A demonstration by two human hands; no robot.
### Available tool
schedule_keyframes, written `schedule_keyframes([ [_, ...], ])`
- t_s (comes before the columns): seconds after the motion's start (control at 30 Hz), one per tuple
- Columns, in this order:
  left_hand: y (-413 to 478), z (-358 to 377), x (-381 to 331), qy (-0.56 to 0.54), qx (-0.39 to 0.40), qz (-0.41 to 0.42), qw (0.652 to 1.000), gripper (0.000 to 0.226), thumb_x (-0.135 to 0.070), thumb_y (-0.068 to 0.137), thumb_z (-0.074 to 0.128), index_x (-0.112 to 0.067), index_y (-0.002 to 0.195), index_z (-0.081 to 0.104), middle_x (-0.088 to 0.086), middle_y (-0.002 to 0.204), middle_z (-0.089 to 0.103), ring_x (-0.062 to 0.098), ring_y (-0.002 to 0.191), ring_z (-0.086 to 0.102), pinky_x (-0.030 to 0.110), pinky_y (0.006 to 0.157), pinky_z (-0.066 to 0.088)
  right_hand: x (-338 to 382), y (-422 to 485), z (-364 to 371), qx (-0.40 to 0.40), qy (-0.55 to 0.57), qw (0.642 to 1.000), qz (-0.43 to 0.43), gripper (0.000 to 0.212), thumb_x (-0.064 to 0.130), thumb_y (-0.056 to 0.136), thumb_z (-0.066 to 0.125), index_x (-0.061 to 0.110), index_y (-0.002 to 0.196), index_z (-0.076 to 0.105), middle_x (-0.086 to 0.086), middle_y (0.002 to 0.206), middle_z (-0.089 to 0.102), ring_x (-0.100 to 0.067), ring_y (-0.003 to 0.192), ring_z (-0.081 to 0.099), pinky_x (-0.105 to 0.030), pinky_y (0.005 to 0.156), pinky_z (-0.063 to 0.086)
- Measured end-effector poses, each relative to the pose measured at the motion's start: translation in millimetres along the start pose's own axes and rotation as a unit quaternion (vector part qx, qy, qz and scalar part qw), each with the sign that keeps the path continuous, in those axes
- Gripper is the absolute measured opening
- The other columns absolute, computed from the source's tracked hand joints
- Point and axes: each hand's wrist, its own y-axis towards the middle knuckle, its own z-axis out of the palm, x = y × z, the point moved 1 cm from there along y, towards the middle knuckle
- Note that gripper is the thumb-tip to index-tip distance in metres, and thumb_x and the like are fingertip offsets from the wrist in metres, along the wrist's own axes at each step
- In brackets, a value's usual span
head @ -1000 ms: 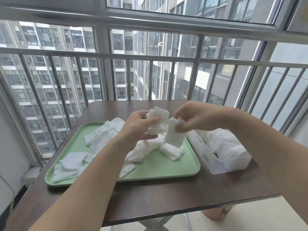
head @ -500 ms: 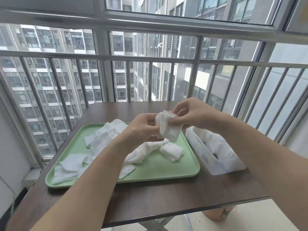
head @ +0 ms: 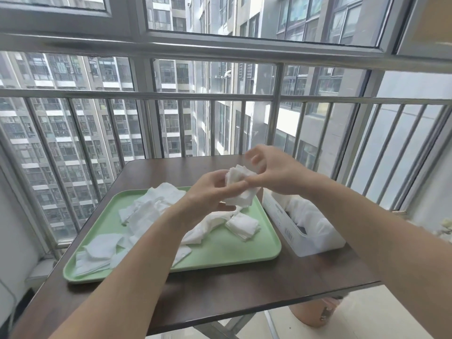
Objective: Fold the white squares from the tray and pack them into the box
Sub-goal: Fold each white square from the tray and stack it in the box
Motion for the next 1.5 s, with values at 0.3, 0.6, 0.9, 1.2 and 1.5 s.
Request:
schedule_keyframes([
  [0.3,4,9,-10,0.045,-0.020,0.000,0.999,0.070,-0.025,0.058,0.090,-0.016,0.122,0.063,0.015,0.115,0.070,0.030,0.103,0.072,0.047,0.086,0.060,11,-11,-23,0.122,0.003,0.993,0.000,0.069,0.036,0.077,0.084,0.019,0.137,0.053,0.007,0.106,0.066,-0.005,0.093,0.064,-0.011,0.066,0.049],
  [0.6,-2,39,-12,0.012,-0.048,-0.011,0.999,0.043,-0.020,0.076,0.084,-0.007,0.111,0.061,0.014,0.104,0.075,0.028,0.090,0.075,0.045,0.085,0.061,-2,-27,-51,0.132,-0.052,0.990,0.006,0.032,0.029,0.077,0.086,0.017,0.104,0.073,0.007,0.086,0.074,-0.007,0.079,0.070,-0.020,0.066,0.058],
  [0.9,31,65,1,0.221,-0.137,-0.011,0.966,0.017,-0.025,0.083,0.081,-0.022,0.093,0.067,-0.003,0.084,0.073,0.012,0.074,0.068,0.026,0.062,0.050,-57,-21,-78,0.084,0.043,0.992,0.079,0.031,0.022,0.093,0.070,0.013,0.119,0.057,-0.008,0.108,0.068,-0.021,0.094,0.069,-0.031,0.078,0.060],
  [1.2,52,89,19,0.300,-0.143,-0.081,0.939,0.039,-0.041,0.068,0.083,-0.024,0.089,0.054,-0.008,0.085,0.066,0.014,0.080,0.064,0.038,0.075,0.052,-89,-4,-50,0.133,0.086,0.985,0.066,0.029,0.015,0.089,0.075,0.006,0.115,0.065,-0.011,0.102,0.072,-0.015,0.084,0.069,-0.028,0.076,0.058],
  [1.5,55,84,21,0.318,-0.140,-0.100,0.932,0.051,-0.053,0.055,0.081,-0.026,0.090,0.054,-0.009,0.088,0.064,0.014,0.083,0.062,0.041,0.081,0.053,-70,10,-44,0.219,-0.244,0.945,0.013,0.036,0.023,0.081,0.080,0.030,0.114,0.067,0.013,0.102,0.061,-0.015,0.095,0.059,-0.024,0.071,0.042],
])
